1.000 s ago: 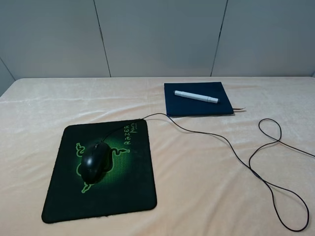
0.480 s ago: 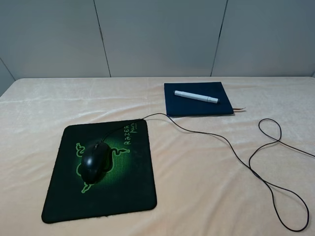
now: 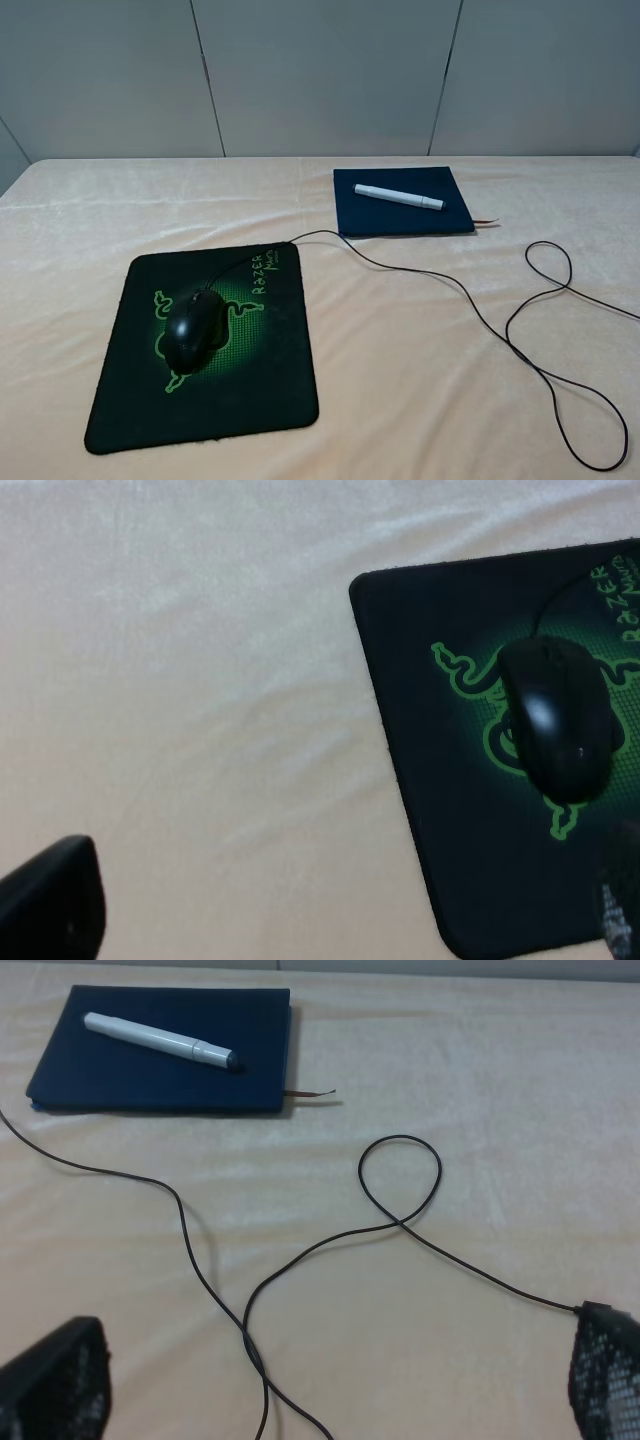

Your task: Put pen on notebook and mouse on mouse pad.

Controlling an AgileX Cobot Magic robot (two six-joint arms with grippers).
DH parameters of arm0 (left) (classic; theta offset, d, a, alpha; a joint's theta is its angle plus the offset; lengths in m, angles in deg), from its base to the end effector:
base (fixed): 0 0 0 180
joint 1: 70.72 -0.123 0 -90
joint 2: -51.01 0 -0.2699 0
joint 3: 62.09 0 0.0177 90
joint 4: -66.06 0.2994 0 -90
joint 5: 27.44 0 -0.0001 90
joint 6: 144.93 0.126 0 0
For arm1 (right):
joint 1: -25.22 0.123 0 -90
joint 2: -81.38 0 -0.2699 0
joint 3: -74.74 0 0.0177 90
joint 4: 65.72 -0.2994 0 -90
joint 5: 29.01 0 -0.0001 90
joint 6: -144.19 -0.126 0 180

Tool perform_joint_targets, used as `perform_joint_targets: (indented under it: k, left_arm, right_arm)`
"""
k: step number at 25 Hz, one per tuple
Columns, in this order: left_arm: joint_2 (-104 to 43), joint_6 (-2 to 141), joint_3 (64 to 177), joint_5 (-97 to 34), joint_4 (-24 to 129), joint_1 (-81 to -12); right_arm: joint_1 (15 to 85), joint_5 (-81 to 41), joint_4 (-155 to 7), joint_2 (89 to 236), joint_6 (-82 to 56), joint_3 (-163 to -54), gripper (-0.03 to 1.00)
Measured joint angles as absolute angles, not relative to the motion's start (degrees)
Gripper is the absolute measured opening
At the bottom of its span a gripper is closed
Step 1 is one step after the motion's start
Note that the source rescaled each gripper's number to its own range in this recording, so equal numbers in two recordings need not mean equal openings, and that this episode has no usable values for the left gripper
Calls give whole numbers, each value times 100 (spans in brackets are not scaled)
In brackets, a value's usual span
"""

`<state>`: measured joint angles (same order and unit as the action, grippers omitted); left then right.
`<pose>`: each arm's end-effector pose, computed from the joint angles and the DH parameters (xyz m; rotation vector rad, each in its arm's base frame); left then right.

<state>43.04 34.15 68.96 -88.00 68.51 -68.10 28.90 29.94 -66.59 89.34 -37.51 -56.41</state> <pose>0.0857 0.0008 0.2805 0.0288 2.0495 0.0128 0.0867 0.0072 0.2842 -0.0353 2.0209 0.0776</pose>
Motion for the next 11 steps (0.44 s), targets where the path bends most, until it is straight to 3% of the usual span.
perform_joint_targets:
  k: [11]
  left_arm:
    - [4304, 3415, 6896, -8800, 6851, -6810]
  right_arm:
    - [2890, 2994, -6659, 8934, -3751, -5641, 100]
